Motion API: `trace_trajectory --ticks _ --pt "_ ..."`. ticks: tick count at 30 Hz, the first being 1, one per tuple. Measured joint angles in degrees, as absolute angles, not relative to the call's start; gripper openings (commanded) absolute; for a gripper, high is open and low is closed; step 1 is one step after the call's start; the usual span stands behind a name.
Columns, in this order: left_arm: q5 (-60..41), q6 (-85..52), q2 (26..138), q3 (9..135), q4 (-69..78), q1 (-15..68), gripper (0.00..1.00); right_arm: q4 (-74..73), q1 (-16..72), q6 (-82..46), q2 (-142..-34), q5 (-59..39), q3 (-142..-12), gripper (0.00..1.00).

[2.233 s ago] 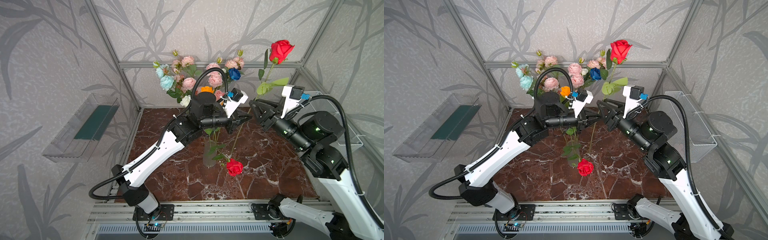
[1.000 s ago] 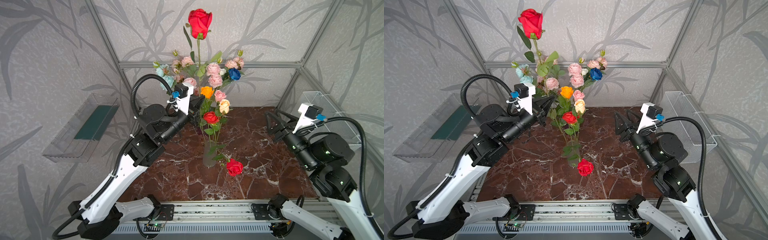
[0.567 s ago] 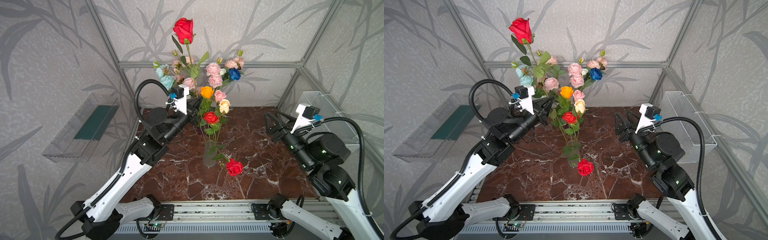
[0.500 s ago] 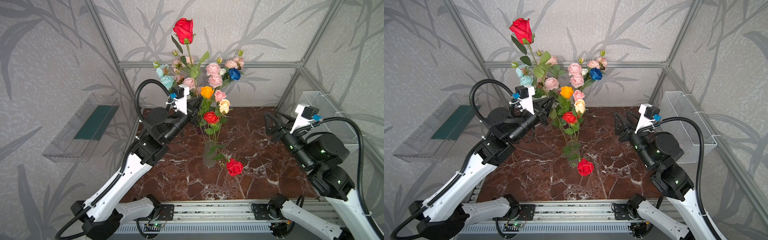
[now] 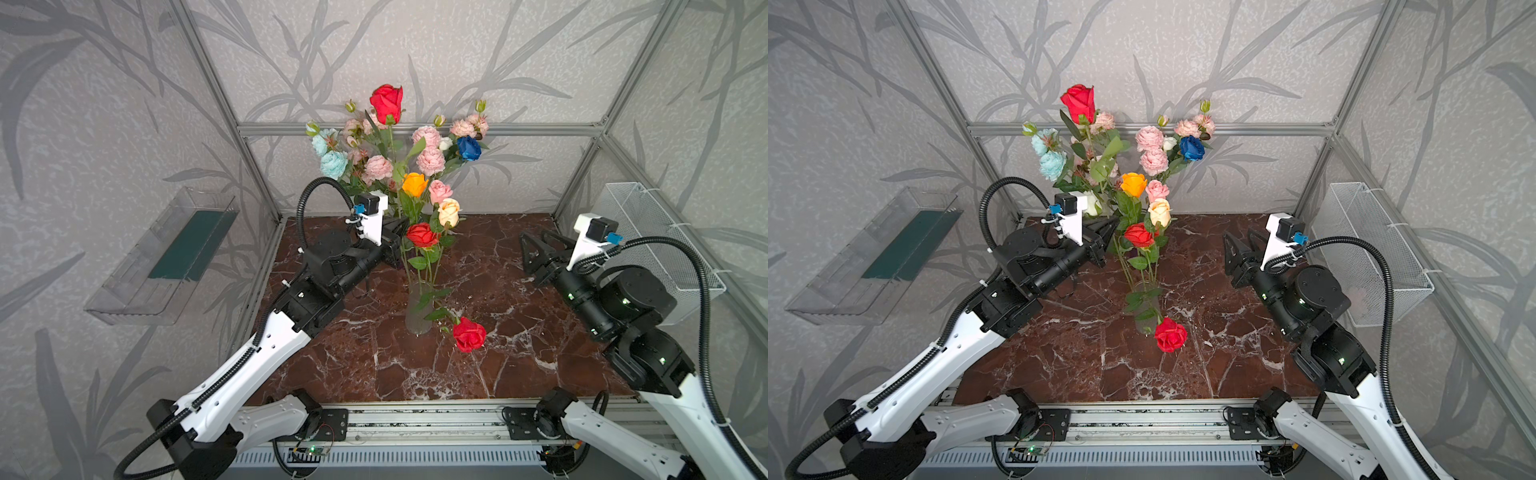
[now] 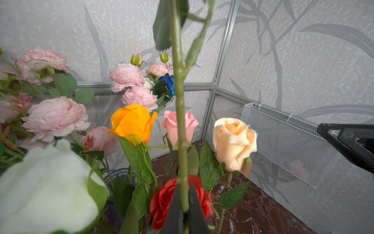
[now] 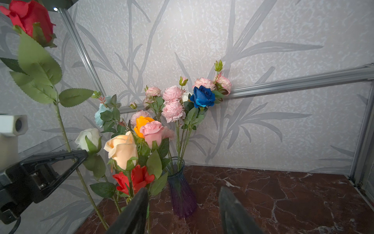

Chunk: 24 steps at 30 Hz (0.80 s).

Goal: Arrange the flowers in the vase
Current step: 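Lower the long red rose stem into the vase with the left gripper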

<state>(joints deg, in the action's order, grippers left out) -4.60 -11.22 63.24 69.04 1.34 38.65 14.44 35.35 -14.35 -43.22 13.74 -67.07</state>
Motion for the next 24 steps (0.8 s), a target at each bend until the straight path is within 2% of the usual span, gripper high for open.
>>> trace_trajectory --ticks 5,24 --pt "-5.0 -12.7 62.3 65.2 3.4 38.7 0.00 14.5 35.4 -14.4 -43.4 13.7 -66.6 0.57" --pt "-6.5 -12.7 63.9 68.7 4.8 38.7 0.00 14.5 35.4 -14.4 -42.8 14.1 -65.7 0.57"
